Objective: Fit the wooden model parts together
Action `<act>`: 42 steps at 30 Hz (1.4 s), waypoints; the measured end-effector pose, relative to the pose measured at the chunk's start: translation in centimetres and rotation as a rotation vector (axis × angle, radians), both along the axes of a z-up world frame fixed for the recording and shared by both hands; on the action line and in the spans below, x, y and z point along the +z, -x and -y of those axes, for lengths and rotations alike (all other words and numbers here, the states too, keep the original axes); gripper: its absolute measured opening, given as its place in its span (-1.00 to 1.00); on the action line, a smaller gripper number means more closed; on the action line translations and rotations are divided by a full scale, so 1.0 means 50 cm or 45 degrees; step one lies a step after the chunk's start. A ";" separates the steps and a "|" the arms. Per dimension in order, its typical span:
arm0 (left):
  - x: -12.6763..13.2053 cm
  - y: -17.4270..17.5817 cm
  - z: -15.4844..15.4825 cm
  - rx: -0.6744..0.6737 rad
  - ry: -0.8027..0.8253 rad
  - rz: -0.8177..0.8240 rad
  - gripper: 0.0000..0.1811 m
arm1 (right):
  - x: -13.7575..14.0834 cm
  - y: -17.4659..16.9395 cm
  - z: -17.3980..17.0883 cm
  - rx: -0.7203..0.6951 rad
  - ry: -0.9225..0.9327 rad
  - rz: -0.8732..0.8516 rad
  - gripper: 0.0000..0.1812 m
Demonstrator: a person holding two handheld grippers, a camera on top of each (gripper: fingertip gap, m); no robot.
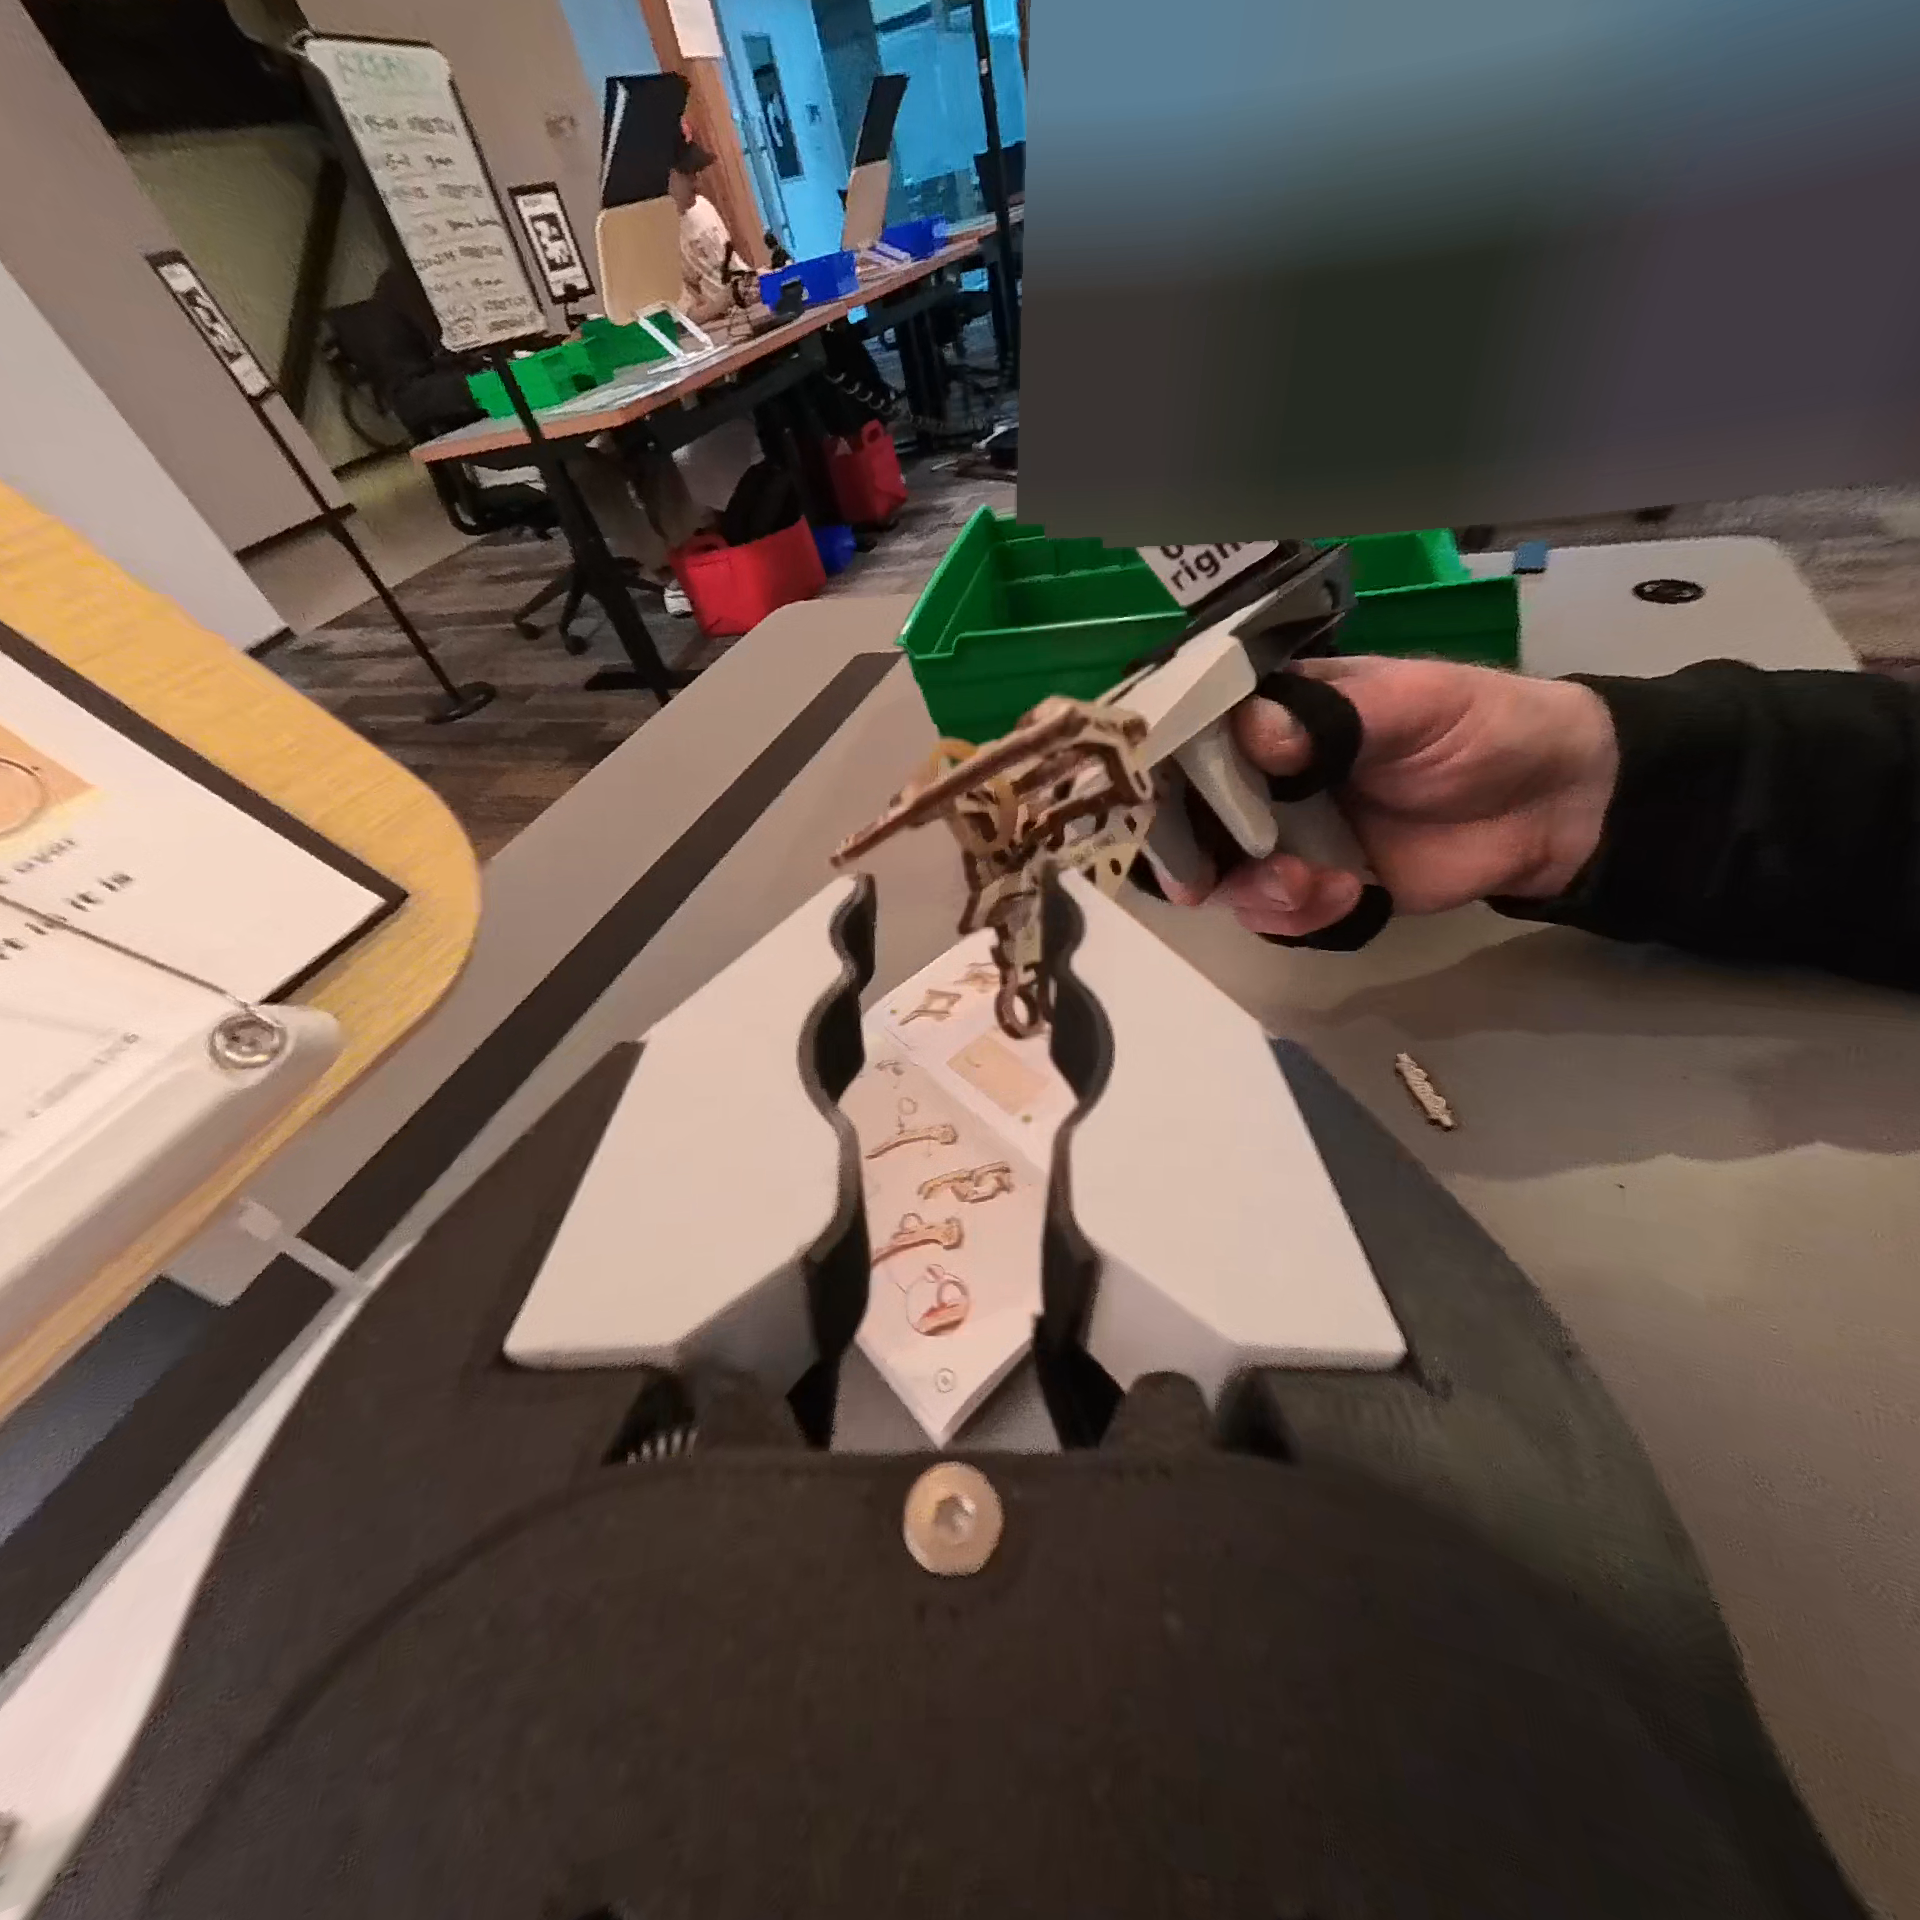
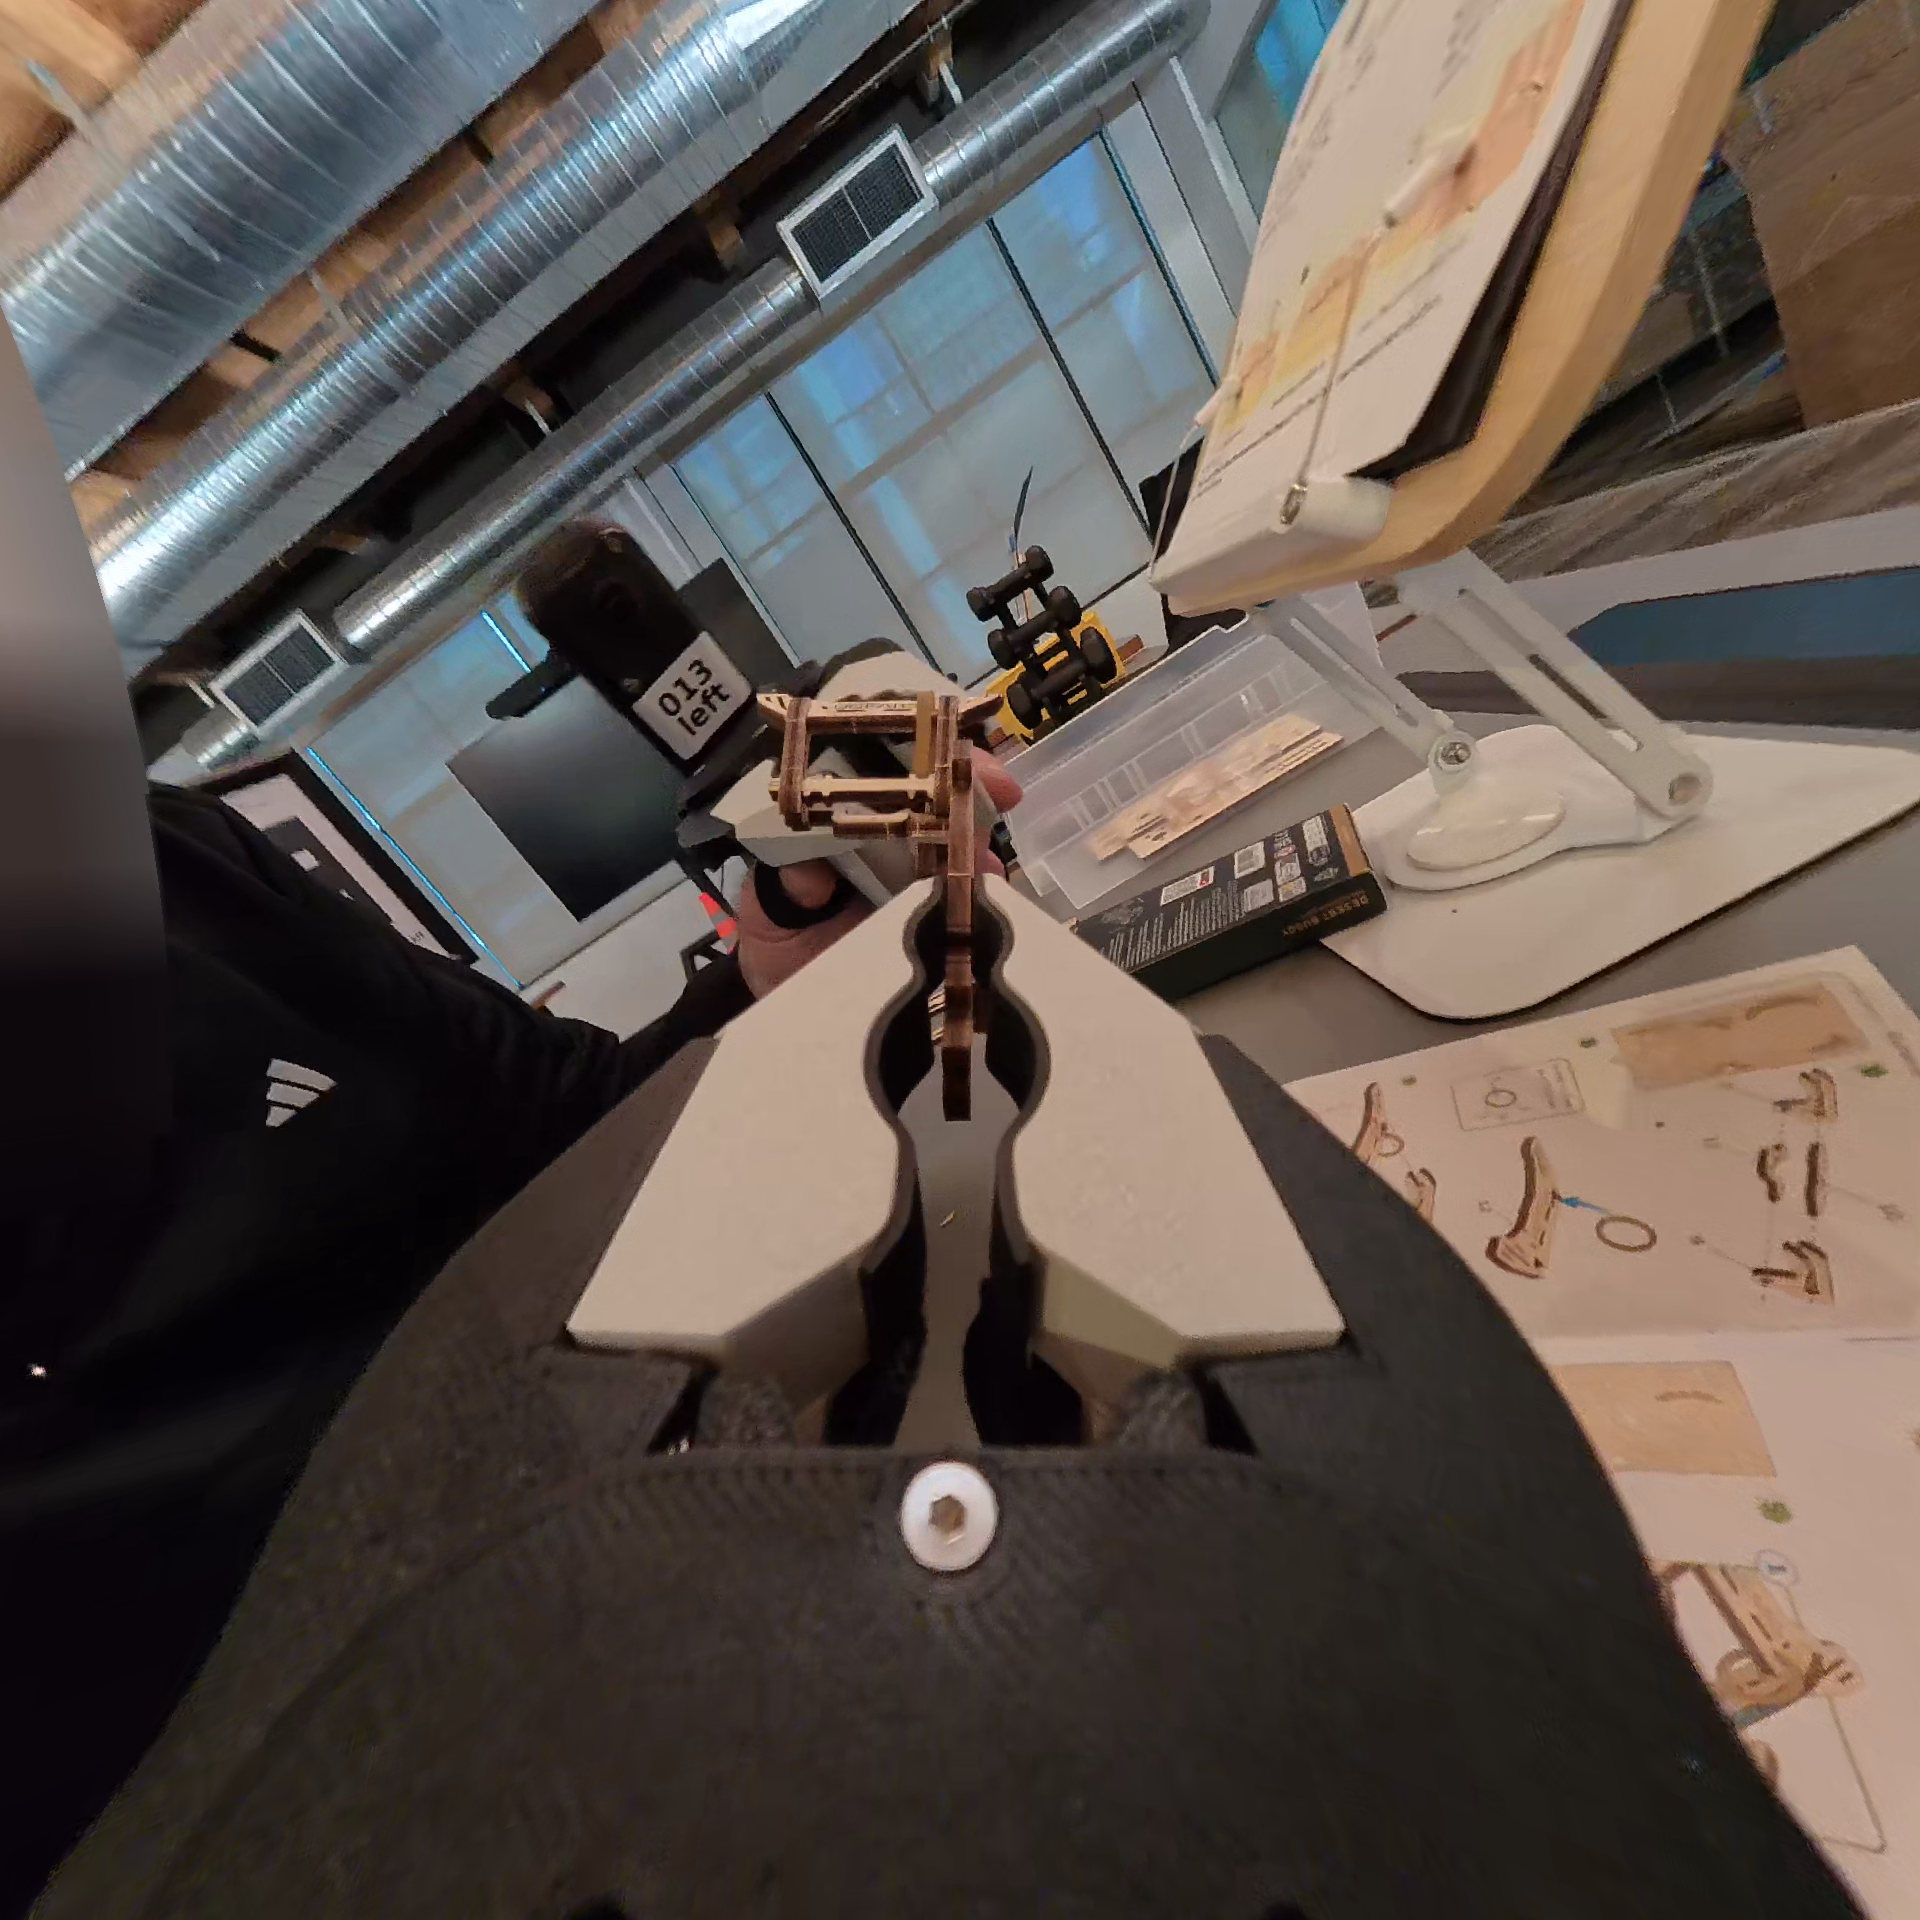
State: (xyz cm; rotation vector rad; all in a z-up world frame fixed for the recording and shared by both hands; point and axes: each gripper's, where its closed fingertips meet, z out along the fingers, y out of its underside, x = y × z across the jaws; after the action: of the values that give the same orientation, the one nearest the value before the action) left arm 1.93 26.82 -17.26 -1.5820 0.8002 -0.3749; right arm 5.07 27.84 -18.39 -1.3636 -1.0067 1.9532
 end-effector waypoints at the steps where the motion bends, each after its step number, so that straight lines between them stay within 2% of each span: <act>1: -0.005 0.000 0.000 -0.015 0.020 0.024 -0.60 | 0.006 -0.001 0.004 -0.005 -0.031 -0.013 -1.00; 2: -0.013 0.002 -0.002 -0.023 0.045 0.043 -0.49 | 0.011 -0.002 0.007 -0.013 -0.062 -0.027 -1.00; 4: -0.034 -0.005 0.002 -0.089 0.128 0.097 -0.44 | 0.019 -0.003 0.012 -0.041 -0.139 -0.040 -1.00; 7: -0.037 -0.021 0.012 -0.184 0.147 0.204 -0.61 | 0.018 0.001 0.024 -0.050 -0.243 -0.018 -1.00; 9: -0.044 -0.036 0.022 -0.252 0.172 0.211 -0.84 | 0.020 0.002 0.031 -0.041 -0.259 -0.025 -1.00; 14: -0.046 -0.040 0.023 -0.257 0.123 0.180 -0.89 | 0.020 0.002 0.027 -0.059 -0.276 -0.021 -0.99; 18: -0.053 -0.031 0.019 -0.226 0.112 0.102 -0.89 | 0.018 -0.002 0.003 -0.197 -0.405 0.078 -0.70; 19: -0.056 -0.026 0.016 -0.205 0.112 0.069 -0.90 | 0.020 -0.007 -0.005 -0.250 -0.461 0.102 -0.67; 21: -0.070 -0.026 0.018 -0.190 0.113 -0.070 -0.90 | 0.033 -0.016 -0.010 -0.351 -0.603 0.110 -0.69; 23: -0.079 -0.029 0.018 -0.171 0.091 -0.205 -0.89 | 0.038 -0.015 0.011 -0.347 -0.741 0.137 -0.84; 27: -0.084 -0.045 0.021 -0.167 0.063 -0.328 -0.89 | 0.021 0.006 0.046 -0.316 -0.917 0.223 -0.91; 32: -0.095 -0.053 0.019 -0.158 0.066 -0.408 -0.89 | 0.025 0.005 0.047 -0.322 -0.910 0.229 -0.91; 37: -0.100 -0.058 0.020 -0.164 0.092 -0.447 -0.89 | 0.011 0.003 0.040 -0.316 -0.908 0.288 -1.00; 42: -0.093 -0.052 0.022 -0.175 0.109 -0.421 -0.90 | 0.019 -0.011 0.034 -0.319 -0.917 0.295 -1.00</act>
State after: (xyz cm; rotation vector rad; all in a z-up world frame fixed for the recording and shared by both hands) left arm 4.54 25.72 -21.90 -1.6976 1.1640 -0.2505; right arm 5.63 26.13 -17.45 -1.2182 -1.3897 1.0936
